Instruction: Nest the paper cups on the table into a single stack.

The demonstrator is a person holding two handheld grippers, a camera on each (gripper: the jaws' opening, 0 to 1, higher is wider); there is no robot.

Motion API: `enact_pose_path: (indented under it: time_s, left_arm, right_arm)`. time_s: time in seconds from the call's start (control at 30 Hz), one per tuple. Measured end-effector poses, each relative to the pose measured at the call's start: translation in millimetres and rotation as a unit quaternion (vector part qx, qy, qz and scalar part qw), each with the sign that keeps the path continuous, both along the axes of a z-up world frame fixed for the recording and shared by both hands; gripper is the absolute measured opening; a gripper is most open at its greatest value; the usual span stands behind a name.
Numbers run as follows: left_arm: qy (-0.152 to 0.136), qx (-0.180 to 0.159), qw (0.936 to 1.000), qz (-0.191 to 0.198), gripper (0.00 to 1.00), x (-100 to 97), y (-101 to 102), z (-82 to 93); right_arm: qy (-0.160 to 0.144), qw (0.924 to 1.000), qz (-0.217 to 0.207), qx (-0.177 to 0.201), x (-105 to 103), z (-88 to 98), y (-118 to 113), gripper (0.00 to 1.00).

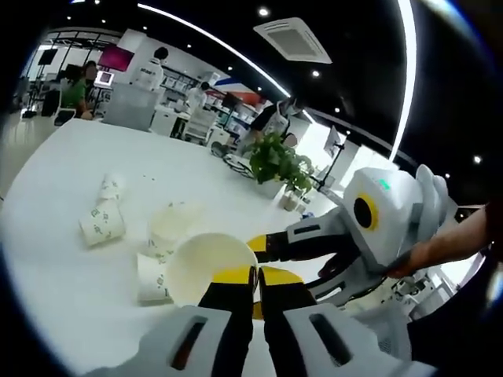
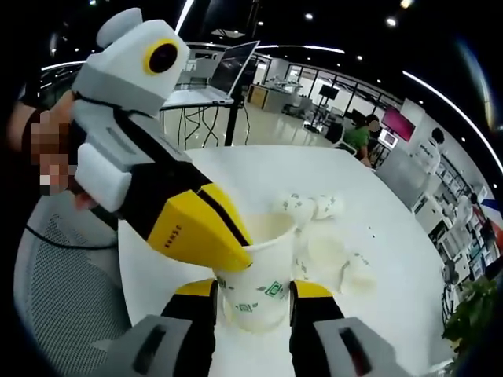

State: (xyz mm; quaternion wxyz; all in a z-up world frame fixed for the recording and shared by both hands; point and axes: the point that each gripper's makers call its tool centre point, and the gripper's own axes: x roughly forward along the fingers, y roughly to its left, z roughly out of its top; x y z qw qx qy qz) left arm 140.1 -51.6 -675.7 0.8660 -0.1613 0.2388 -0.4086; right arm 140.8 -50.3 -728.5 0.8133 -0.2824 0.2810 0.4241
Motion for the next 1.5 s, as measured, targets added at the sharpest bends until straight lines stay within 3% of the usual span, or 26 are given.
enact_pose_path:
  time_s: [0.5,1.5]
  left_arm:
    - [-0.003,0.012,0.9997,-0.019,0.02,0.1,-18,-2.7]
    - [0.024,0.047,0.9977,-0.042,0.02,7.7,-39,-41.9]
  right_arm:
    - [0.008,0.9998,-0.018,0.007,5,-11.1,-7,0.34]
    - [0.035,0.9979,-0.053,0.012,8,-37.5,-27,0.36]
